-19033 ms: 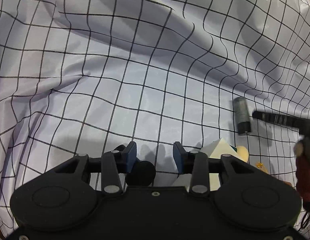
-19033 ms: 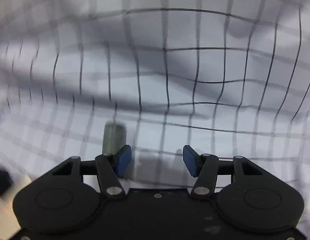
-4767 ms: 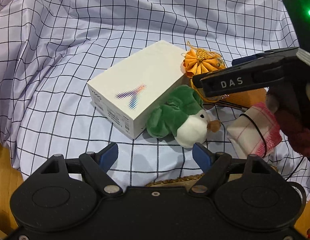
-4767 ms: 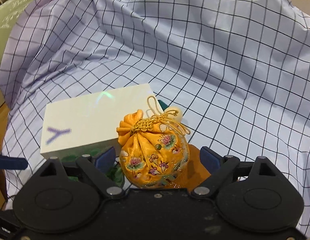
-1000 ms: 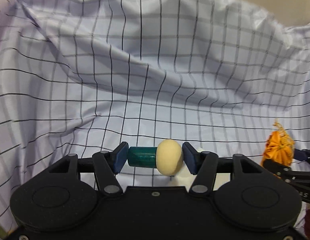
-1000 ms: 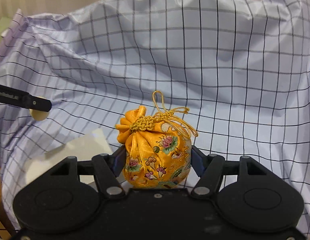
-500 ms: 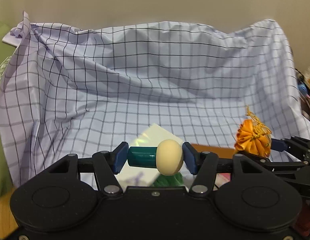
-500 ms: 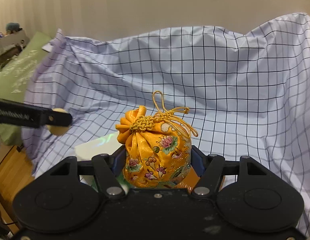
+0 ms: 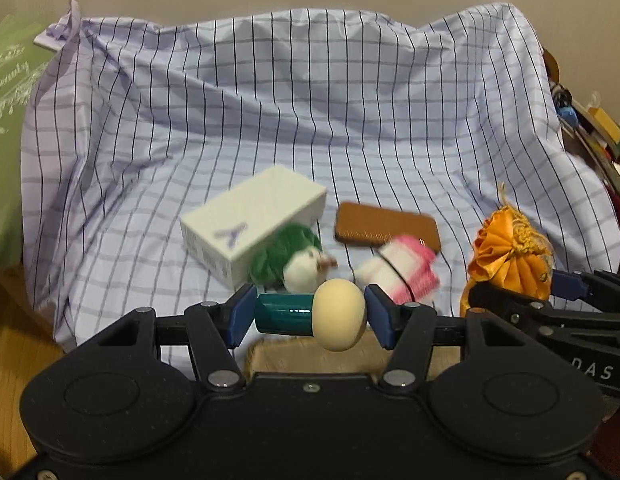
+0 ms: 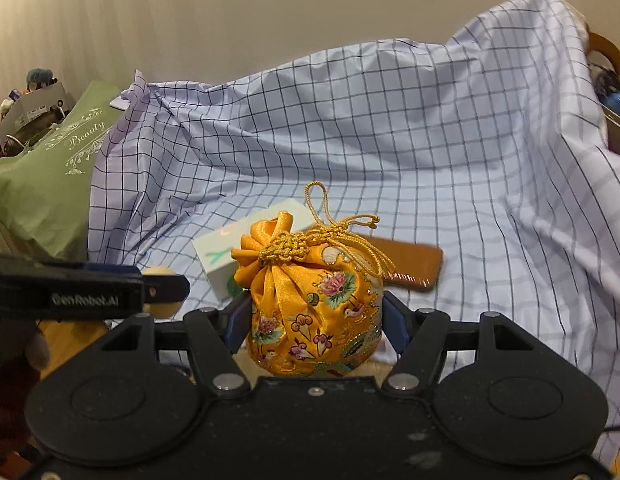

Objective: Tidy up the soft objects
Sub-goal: 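Carry the wooden toy in the left tool while the right carries the pouch to the basket, then open the right tool to drop the pouch while the left drops the toy into the basket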

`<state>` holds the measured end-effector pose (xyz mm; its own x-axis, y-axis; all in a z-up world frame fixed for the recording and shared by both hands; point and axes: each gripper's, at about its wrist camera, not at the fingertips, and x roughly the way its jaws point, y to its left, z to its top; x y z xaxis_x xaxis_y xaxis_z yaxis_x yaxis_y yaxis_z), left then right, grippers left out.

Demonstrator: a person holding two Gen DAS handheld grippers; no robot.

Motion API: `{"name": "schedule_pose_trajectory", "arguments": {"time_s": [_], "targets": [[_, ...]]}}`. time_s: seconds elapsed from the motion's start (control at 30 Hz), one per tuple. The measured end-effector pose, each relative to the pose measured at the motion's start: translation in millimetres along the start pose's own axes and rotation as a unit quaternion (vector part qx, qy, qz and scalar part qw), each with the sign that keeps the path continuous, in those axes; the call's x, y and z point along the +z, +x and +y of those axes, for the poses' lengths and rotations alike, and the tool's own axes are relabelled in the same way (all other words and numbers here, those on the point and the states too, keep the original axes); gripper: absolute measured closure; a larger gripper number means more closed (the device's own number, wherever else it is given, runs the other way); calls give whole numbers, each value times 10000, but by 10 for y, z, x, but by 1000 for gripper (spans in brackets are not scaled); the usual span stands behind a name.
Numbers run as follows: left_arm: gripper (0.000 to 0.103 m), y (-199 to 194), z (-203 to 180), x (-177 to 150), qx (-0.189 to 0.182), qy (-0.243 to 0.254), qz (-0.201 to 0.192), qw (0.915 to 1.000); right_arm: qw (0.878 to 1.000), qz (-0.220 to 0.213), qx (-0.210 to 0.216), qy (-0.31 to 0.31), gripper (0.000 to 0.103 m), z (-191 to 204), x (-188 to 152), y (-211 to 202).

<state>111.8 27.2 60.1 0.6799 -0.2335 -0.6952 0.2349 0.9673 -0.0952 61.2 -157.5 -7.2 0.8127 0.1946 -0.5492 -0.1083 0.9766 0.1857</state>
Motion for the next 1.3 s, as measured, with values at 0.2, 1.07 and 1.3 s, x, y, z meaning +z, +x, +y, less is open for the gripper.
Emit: {"name": "schedule_pose_trajectory", "arguments": {"time_s": [0.2,1.07,1.3], "targets": [[47,-35,-125,-320,6,-149,139,9998,9997,49,-71,208,37,-72,-348,-226],[46,306,-194,-978,419,-473,772,9950,9969,498,-265,548,37,-16,-889,-269],[38,314,-208,-1007,480,-437,783,9948,9958,656,-269,579,37,-31,-903,-200]]}}
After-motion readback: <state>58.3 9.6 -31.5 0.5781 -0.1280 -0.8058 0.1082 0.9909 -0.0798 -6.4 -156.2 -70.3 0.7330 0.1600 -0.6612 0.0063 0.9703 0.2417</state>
